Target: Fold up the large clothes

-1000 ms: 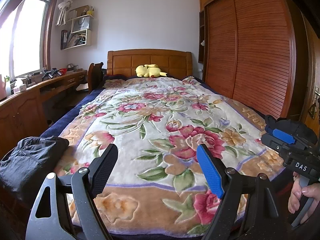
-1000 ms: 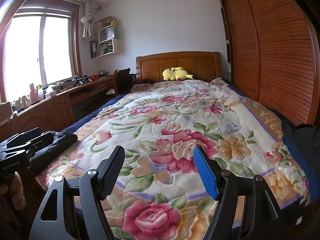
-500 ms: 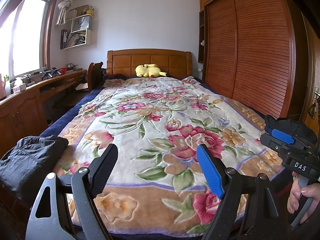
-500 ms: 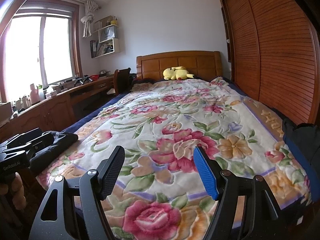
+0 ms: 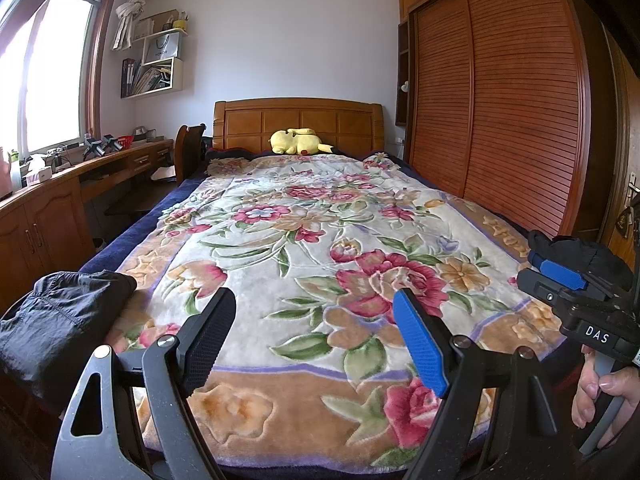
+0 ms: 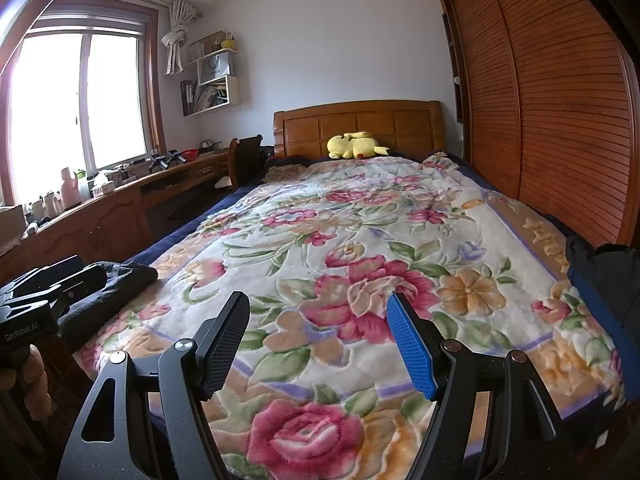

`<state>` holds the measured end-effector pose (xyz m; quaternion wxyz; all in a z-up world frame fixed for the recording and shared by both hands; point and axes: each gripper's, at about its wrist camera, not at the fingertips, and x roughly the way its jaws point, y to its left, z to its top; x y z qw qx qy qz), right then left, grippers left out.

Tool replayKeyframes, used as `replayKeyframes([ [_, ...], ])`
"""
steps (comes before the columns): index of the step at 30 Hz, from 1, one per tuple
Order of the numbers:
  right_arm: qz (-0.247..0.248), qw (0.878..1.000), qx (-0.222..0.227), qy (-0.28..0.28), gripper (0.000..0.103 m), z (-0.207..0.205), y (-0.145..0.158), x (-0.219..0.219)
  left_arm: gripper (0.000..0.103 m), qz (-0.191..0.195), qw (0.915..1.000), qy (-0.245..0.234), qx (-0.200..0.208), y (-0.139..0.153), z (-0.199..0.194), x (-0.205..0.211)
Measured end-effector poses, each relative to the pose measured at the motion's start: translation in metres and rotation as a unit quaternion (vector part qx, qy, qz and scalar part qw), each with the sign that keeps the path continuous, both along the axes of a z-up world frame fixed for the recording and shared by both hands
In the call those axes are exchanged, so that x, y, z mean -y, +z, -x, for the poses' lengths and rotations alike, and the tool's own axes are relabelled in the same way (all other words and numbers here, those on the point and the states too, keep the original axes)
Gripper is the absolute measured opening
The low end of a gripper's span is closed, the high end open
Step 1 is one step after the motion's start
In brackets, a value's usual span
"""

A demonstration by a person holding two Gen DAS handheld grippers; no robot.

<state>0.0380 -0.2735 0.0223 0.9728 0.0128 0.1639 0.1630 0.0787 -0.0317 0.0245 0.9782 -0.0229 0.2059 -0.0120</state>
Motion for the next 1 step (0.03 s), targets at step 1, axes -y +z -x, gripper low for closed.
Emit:
replayKeyframes([
  [1,0.0,1.0,0.0,0.0,0.073,0.0,0.0,0.0,0.082,0.0,1.0,0.0,0.0,-0.0001,0.0001,-0.0003],
])
